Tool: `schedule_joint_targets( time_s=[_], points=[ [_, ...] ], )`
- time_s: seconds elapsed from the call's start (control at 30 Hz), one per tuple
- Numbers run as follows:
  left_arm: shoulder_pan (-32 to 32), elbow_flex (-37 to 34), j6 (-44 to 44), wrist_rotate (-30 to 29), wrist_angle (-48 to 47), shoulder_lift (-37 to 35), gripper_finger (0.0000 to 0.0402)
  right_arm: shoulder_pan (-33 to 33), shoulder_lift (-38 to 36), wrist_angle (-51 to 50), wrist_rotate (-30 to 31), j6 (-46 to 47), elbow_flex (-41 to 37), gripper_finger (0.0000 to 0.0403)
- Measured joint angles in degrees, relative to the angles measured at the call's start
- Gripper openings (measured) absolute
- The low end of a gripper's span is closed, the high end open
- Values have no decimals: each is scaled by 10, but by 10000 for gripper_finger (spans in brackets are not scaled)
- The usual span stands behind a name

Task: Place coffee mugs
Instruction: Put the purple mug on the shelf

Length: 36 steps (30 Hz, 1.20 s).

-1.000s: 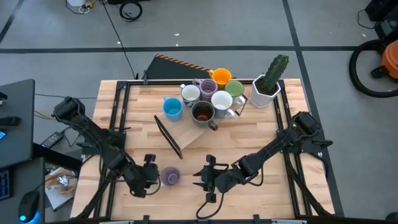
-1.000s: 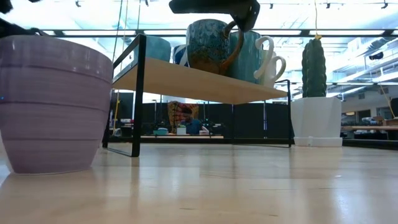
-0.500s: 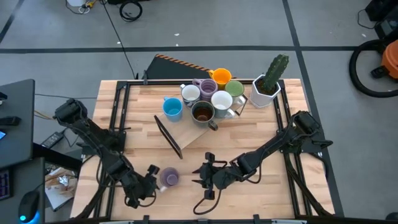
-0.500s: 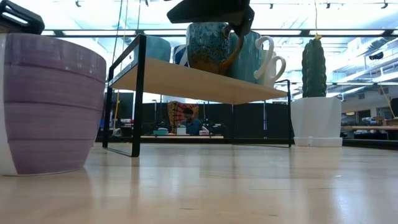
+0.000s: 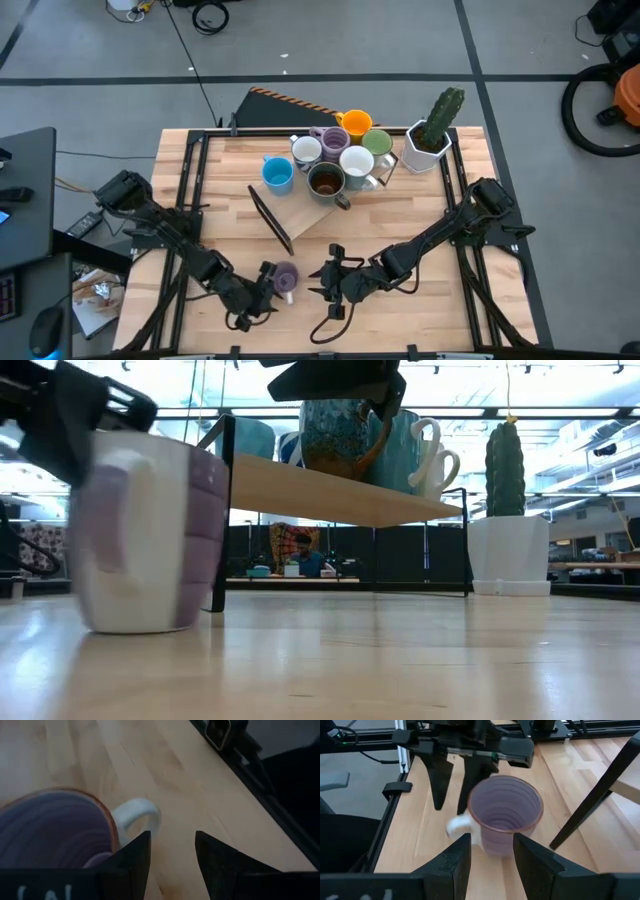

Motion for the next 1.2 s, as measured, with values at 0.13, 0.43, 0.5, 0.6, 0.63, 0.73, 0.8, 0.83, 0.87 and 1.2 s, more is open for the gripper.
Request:
schedule_joint_targets(
  time_s=[0.13, 0.43, 0.5, 0.6, 0.63, 0.73, 0.8, 0.83, 0.87, 1.2],
  points=[
    [9, 0, 1, -1, 10, -2, 162, 0, 0, -1, 3, 13, 0, 153],
    [-20, 16, 21, 28, -35, -52, 162, 12, 0, 1, 1, 59, 0, 153],
    [-21, 31, 21, 25, -91, -72, 162, 17, 0, 5, 3, 66, 0, 153],
    [-17, 70, 34, 14, -198, -83, 162, 26, 0, 20, 13, 71, 0, 153],
    [-16, 84, 45, 4, -240, -83, 162, 28, 0, 27, 18, 71, 0, 153],
    [-6, 110, 88, -2, -304, -77, 162, 35, 0, 37, 38, 71, 0, 153],
    [3, 114, 131, 0, -310, -73, 162, 38, 0, 37, 53, 71, 0, 153],
    [7, 114, 153, 0, -312, -73, 162, 39, 0, 35, 55, 71, 0, 153],
    [10, 114, 175, 0, -313, -73, 162, 39, 0, 32, 57, 74, 0, 153],
    [70, 92, 253, 49, -306, -62, 159, 38, 0, 21, 40, 77, 0, 153]
  ],
)
